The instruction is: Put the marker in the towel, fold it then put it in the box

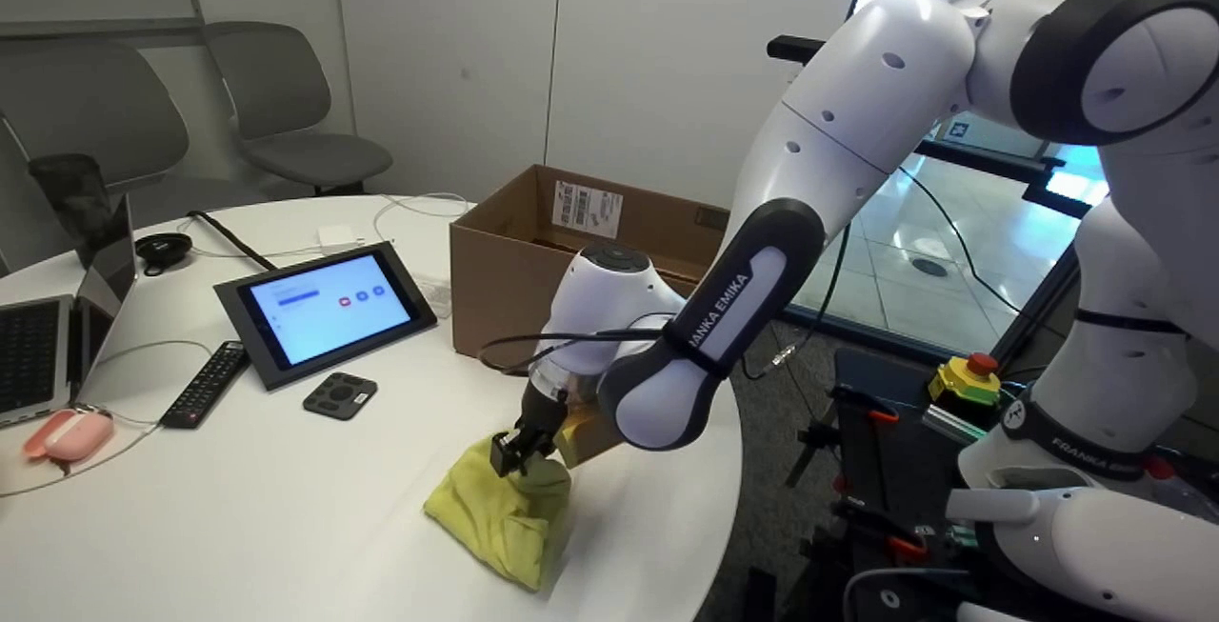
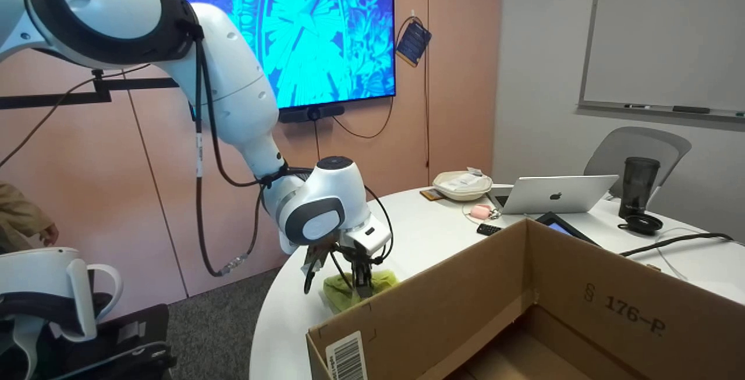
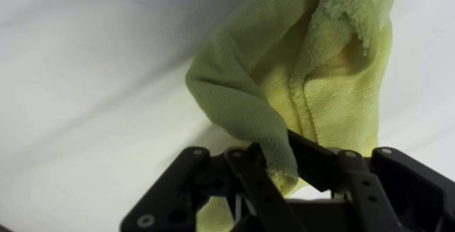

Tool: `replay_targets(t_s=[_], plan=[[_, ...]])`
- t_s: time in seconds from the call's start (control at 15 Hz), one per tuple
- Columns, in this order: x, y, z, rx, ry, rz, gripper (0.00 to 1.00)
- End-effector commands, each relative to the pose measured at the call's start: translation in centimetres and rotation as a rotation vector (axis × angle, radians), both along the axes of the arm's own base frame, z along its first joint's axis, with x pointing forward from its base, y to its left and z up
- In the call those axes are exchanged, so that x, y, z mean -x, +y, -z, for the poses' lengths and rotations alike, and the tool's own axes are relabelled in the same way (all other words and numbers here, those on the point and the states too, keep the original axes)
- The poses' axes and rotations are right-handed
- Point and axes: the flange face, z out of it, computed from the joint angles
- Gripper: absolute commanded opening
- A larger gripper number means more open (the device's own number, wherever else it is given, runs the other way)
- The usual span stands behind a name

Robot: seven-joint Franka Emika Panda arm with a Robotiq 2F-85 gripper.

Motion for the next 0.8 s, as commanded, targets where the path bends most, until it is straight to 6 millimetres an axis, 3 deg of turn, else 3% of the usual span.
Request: replay_targets(t_s=[0.0, 0.33, 0.73], plan=[[0.9, 4.3, -0.1, 0.030, -0.021, -0.167, 0.02], [2.5, 9.3, -0.1, 0.173, -0.056, -0.386, 0.02], [2.3, 14.0, 0.0, 0.282, -0.139, -0.575, 0.02]])
